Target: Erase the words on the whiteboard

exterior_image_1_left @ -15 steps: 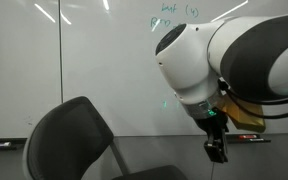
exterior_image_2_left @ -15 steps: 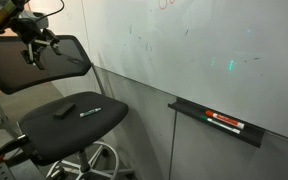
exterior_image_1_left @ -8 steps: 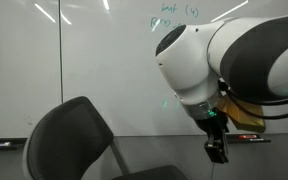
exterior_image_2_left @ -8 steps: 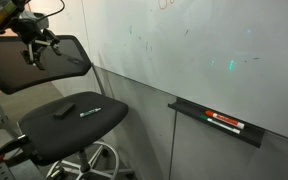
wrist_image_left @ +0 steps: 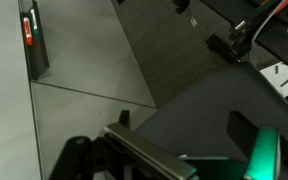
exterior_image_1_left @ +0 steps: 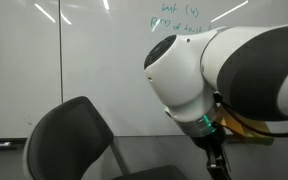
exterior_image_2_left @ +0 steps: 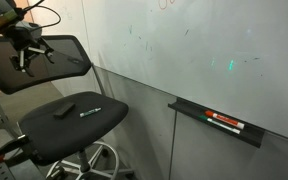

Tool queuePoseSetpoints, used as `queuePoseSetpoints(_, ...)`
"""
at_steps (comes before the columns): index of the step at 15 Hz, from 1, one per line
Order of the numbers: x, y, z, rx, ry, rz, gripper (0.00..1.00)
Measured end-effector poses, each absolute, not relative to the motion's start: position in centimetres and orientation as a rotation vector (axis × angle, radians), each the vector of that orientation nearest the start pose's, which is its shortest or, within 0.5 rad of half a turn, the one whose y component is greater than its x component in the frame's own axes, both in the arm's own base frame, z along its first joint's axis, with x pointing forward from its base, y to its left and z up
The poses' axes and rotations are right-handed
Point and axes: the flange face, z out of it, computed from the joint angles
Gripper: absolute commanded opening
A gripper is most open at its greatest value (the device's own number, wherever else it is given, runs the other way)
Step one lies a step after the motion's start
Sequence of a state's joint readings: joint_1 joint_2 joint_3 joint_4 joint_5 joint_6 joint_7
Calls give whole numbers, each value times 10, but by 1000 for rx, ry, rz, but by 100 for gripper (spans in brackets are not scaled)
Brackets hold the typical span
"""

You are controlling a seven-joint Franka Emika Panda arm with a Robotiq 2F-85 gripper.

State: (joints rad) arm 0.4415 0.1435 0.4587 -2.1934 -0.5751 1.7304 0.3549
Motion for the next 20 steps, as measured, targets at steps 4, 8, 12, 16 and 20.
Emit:
queuePoseSetpoints(4,341,382,298,2171,1215,-303,100)
queuePoseSetpoints(8,362,414,294,2157,1377,-347,100)
queuePoseSetpoints(12,401,425,274,2215,1405,-440,100)
queuePoseSetpoints(16,447,418,246,2311,1350,-545,100)
queuePoseSetpoints(20,483,407,233,2413,1291,-623,100)
